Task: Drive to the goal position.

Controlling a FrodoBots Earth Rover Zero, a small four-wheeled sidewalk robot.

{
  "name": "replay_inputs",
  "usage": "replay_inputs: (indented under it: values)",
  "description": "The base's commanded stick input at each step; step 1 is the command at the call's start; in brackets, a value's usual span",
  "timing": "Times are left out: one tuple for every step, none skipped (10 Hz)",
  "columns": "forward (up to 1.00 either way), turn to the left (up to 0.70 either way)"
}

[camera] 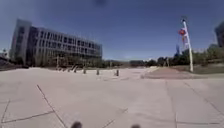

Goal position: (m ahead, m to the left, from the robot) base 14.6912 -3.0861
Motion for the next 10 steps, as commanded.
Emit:
replay_inputs:
  values:
    - [0.85, -0.17]
    - [0.85, -0.33]
    - [0.85, -0.33]
    - [0.85, -0.33]
    - [0.85, -0.33]
    - [0.85, -0.33]
    - [0.85, -0.2]
    - [0.85, 0.01]
    - [0.85, 0.01]
    - [0.85, 0.01]
